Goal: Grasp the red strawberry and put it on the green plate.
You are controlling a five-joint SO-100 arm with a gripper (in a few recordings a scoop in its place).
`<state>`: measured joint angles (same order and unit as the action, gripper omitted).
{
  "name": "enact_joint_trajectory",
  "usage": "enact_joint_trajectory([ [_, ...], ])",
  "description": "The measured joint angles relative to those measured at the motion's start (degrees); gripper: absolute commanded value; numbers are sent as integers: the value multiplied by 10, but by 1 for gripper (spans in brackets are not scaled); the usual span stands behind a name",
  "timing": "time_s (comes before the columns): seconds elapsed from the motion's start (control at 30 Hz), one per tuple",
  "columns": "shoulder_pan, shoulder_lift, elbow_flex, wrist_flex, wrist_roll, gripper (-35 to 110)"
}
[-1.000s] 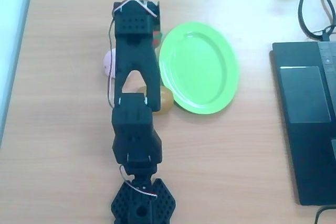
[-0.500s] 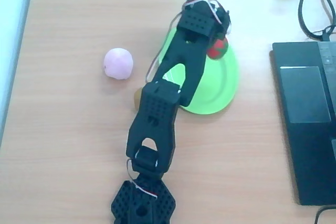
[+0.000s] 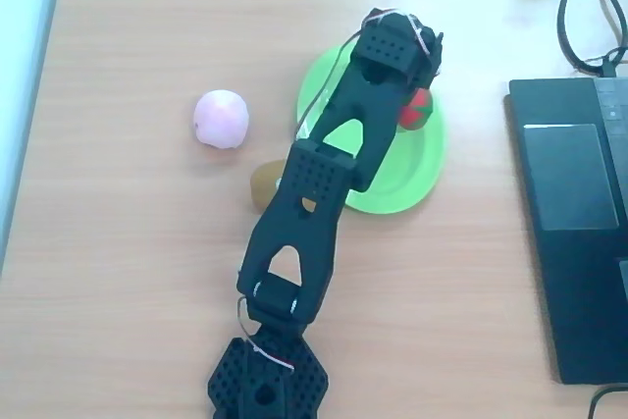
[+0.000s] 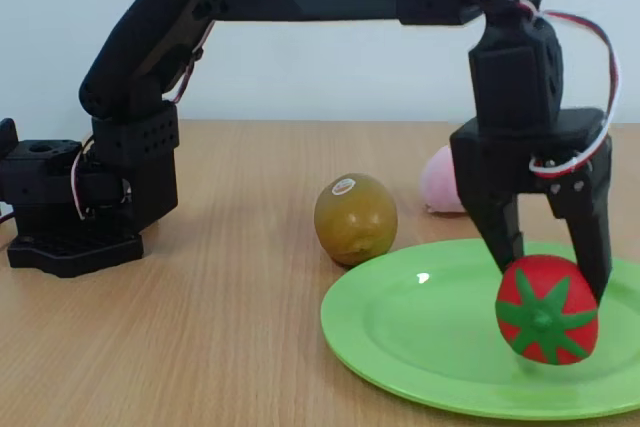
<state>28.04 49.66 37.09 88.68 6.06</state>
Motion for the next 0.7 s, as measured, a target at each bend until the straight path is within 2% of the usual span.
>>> enact_joint_trajectory([
  [0.37, -26, -4, 47, 0, -56, 18],
  [0.7, -34, 10, 76, 8, -65, 28],
])
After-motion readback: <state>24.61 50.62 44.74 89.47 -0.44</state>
